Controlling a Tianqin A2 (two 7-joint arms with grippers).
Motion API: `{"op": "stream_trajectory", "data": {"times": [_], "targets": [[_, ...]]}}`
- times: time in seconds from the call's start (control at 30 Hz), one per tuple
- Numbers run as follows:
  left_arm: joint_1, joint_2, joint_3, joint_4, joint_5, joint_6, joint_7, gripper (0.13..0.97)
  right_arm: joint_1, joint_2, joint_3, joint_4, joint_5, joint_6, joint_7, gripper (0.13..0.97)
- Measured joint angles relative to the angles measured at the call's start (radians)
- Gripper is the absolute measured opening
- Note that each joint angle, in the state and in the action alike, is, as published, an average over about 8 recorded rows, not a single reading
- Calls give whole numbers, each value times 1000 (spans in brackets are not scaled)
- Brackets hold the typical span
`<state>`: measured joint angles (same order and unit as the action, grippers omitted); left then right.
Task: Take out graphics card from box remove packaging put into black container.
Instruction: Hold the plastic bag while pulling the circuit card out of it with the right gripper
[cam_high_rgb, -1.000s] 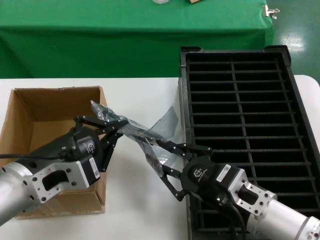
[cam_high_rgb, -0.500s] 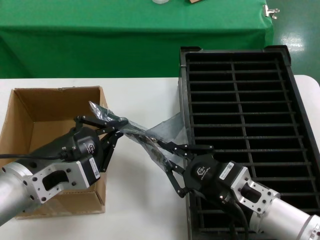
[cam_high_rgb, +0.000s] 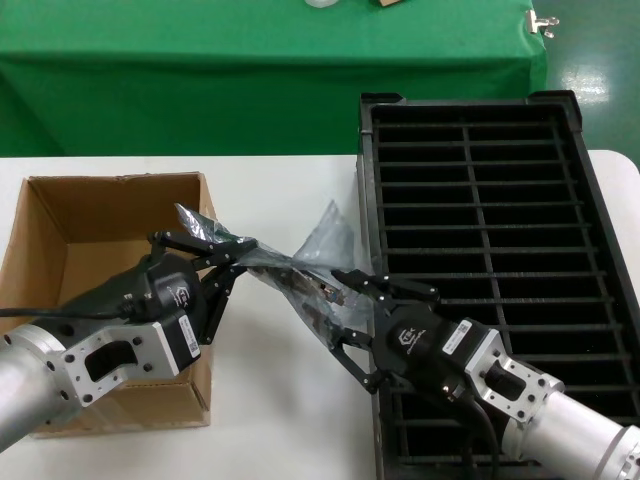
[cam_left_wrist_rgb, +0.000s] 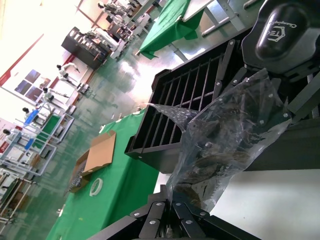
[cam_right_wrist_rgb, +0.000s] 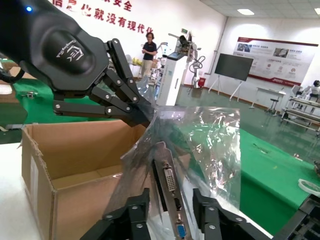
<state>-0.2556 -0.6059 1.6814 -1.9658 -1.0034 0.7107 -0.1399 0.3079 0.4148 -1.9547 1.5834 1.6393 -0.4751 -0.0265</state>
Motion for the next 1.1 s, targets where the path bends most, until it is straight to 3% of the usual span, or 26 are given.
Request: {"op": "stream_trajectory", "data": {"times": [0.53,0.87,1.1], "targets": [[0,0,0,0,0,0,0,139,20,-45,-19,-35,9,-6,-19,452],[0,0,0,0,0,0,0,139,16,-55,-34,-24,-11,7,3,388],[0,0,0,0,0,0,0,139,7,-50,-35,-12,-23,18,18,278]]}}
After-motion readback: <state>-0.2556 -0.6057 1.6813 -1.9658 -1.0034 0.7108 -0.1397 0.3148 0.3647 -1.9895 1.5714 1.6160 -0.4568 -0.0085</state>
